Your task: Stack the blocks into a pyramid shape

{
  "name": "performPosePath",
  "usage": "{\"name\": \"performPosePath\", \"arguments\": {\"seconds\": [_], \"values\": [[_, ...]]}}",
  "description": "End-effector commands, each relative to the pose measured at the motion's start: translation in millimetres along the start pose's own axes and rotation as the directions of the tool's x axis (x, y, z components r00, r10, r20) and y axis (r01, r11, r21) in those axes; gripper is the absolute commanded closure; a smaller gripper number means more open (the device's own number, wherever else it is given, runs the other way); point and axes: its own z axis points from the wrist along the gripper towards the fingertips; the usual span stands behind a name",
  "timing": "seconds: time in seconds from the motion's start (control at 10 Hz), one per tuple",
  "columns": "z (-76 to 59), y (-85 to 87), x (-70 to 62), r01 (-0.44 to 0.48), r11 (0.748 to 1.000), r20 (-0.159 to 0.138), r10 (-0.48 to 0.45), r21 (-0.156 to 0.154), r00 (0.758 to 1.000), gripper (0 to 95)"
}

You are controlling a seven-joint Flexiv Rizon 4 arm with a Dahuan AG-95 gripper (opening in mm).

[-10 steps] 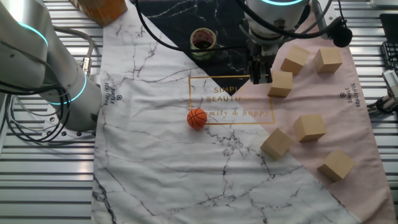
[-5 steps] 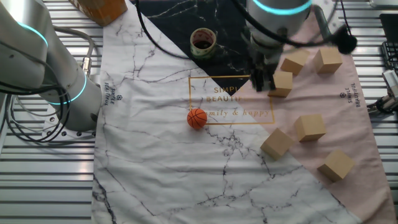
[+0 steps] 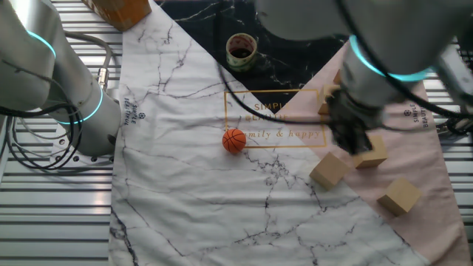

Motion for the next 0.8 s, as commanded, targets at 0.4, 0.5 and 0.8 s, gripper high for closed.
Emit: {"name": "performPosePath", "arguments": {"seconds": [0.4,0.5,0.8], "values": [[52.4,-57.9,-83.5,0.461,0.887,0.01,-0.461,0.03,0.887,95.0],[59.1,-58.3,-84.6,0.5,0.866,0.009,-0.5,0.026,0.866,95.0],[65.7,-56.6,-90.4,0.532,0.847,-0.01,-0.532,0.007,0.847,95.0]]}}
